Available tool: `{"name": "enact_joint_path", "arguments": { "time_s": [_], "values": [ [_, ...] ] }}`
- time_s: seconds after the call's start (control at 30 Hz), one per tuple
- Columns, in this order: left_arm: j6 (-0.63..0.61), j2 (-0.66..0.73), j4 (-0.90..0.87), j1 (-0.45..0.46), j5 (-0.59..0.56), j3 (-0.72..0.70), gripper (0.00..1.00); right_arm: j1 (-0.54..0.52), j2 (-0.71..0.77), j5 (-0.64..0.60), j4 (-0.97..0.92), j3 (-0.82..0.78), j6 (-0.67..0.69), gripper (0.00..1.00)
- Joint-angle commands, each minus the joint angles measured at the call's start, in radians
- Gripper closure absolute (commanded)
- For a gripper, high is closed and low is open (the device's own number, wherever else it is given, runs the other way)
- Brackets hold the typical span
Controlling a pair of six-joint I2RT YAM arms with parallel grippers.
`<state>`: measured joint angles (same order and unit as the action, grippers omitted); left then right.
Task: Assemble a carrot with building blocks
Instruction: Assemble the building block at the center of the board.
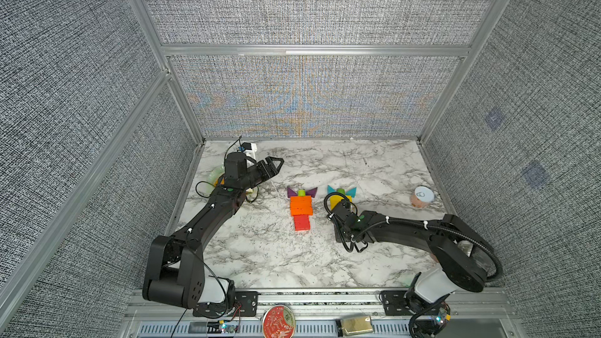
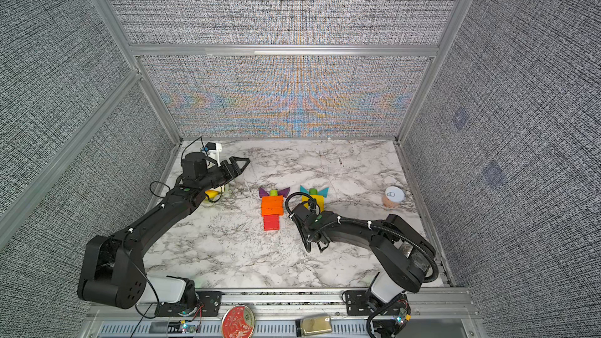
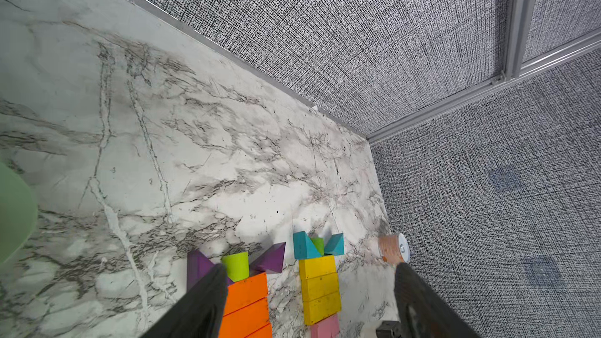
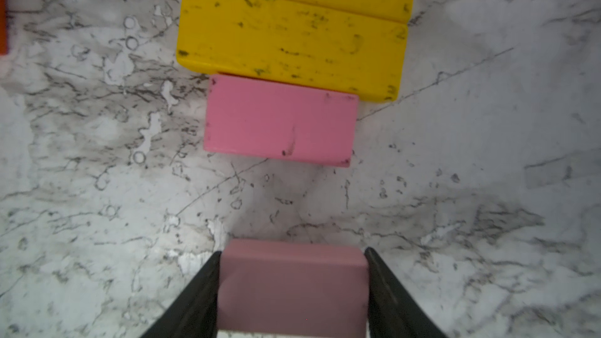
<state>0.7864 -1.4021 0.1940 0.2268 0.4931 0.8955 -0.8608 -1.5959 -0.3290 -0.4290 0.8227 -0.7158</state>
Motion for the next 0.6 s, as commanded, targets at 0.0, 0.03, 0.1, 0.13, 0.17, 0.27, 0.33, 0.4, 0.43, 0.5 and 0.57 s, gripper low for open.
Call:
{"name": "enact_joint_path", "arguments": {
  "time_s": [0.0, 0.03, 0.1, 0.13, 0.17, 0.27, 0.33, 0.4, 0.43, 0.5, 0.57],
  "values": [
    [-0.002, -0.003, 0.041, 0.003, 0.012, 0.002, 0.18, 0.025, -0.022, 0.041, 0.055, 0.002, 0.017, 0.39],
    [-0.003, -0.006, 0.041, 0.005, 0.012, 0.002, 0.18, 0.03, -0.028, 0.046, 0.063, 0.005, 0.021, 0.39],
    [-0.003, -0.008, 0.042, 0.009, 0.013, 0.004, 0.18, 0.036, -0.045, 0.043, 0.064, 0.018, 0.03, 0.39],
    [-0.003, -0.012, 0.041, 0.012, 0.013, 0.004, 0.18, 0.038, -0.051, 0.038, 0.059, 0.025, 0.034, 0.39],
    [-0.003, -0.015, 0.041, 0.015, 0.015, 0.005, 0.18, 0.04, -0.055, 0.035, 0.059, 0.03, 0.036, 0.39],
    [0.01, -0.03, 0.051, 0.031, 0.033, 0.002, 0.18, 0.047, -0.066, 0.043, 0.062, 0.034, 0.038, 0.38],
    [0.025, -0.043, 0.068, 0.04, 0.057, 0.001, 0.18, 0.048, -0.07, 0.041, 0.054, 0.038, 0.039, 0.34],
    [0.026, -0.048, 0.067, 0.046, 0.061, 0.002, 0.18, 0.048, -0.063, 0.038, 0.052, 0.036, 0.036, 0.32],
    [0.023, -0.047, 0.067, 0.048, 0.06, 0.003, 0.18, 0.048, -0.058, 0.038, 0.052, 0.037, 0.035, 0.31],
    [0.02, -0.043, 0.067, 0.049, 0.056, 0.002, 0.18, 0.048, -0.054, 0.044, 0.045, 0.045, 0.036, 0.27],
    [0.016, -0.039, 0.065, 0.051, 0.052, 0.001, 0.18, 0.042, -0.046, 0.043, 0.032, 0.058, 0.036, 0.24]
  ]
}}
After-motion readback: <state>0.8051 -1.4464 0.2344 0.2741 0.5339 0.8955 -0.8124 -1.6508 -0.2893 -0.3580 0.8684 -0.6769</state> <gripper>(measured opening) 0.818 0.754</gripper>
